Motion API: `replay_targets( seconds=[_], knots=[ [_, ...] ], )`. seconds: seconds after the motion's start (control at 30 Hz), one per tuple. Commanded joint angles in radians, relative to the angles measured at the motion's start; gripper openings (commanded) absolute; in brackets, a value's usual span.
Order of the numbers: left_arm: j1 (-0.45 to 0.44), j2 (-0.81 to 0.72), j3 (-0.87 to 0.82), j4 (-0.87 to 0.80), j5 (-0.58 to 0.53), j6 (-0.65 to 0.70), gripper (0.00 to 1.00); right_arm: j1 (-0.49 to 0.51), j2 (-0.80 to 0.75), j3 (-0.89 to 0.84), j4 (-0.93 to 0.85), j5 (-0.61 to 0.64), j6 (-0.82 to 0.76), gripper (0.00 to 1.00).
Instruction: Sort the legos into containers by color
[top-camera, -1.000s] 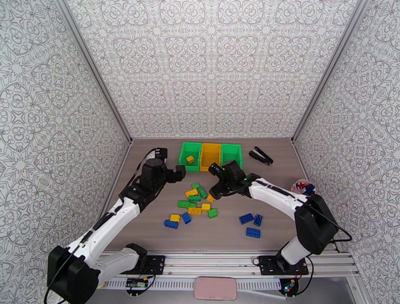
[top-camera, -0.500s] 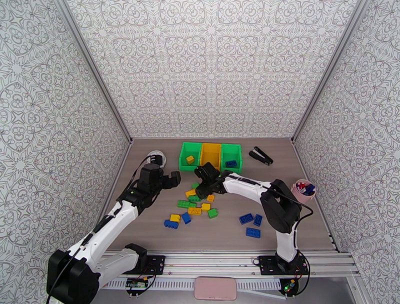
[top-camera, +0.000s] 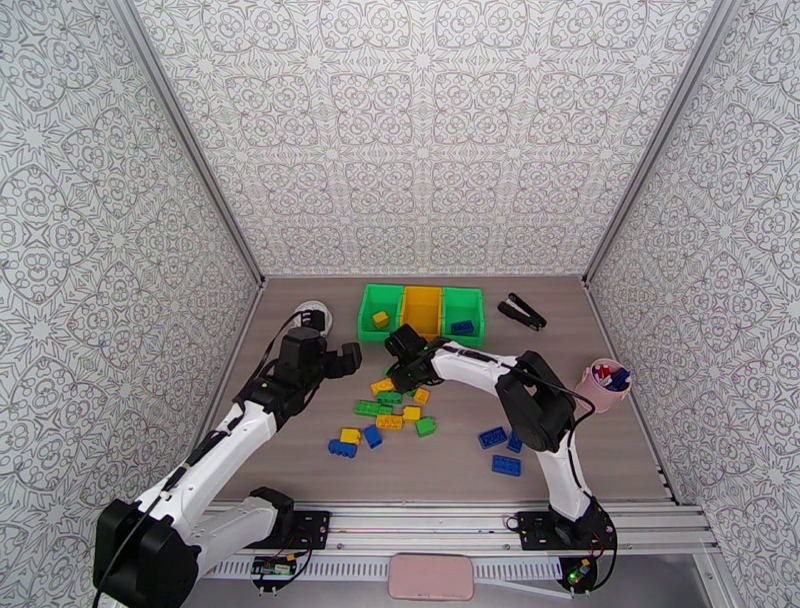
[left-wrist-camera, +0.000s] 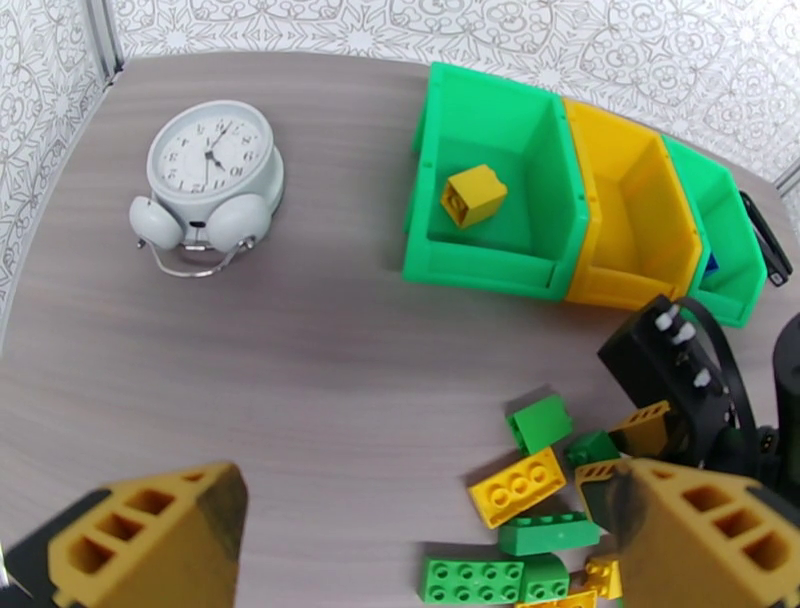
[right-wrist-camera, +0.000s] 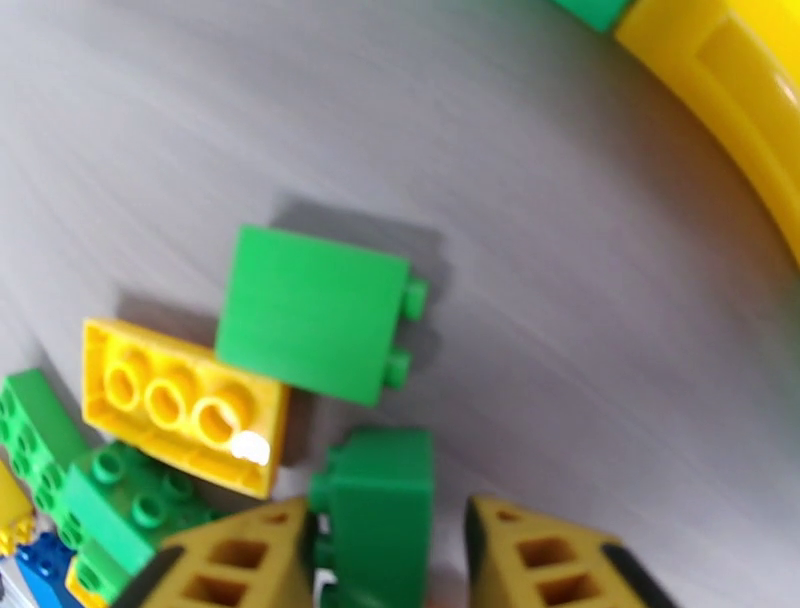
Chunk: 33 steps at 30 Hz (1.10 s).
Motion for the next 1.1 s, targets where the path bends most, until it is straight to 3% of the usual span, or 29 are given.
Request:
replay_targets(
  seconds=[0.0,0.1,0.33,0.6,0.87,1.07],
  knots=[
    [0.002,-0.009,-0.013,0.001,0.021,0.017,0.99,0.000,0.015,0.030,-0.024,0.017,0.006,0.33],
    [0.002,-0.008,-0.015,0.007,0.022,0.016,1.00,0.000,-0.003,0.021,-0.018,0.032,0.006,0.25],
    [-0.024,-0.050,-0.059,0.081,0.019,0.041,0.99,-0.007,-0.140,-0.050,0.082,0.056,0.008,0.19],
    [-0.114,-0.053,-0.097,0.160,-0.022,0.054,1.00,-0.103,-0.247,-0.102,0.301,0.074,0.043,0.13],
    [-0.202,0.003,-0.116,0.219,-0.062,-0.012,1.00,-0.217,-0.099,0.059,0.426,0.111,0.033,0.13],
    [-0.220,0.012,-0.117,0.203,-0.087,-0.025,1.00,-0.253,0.058,0.219,0.448,0.116,-0.020,0.14]
  ],
)
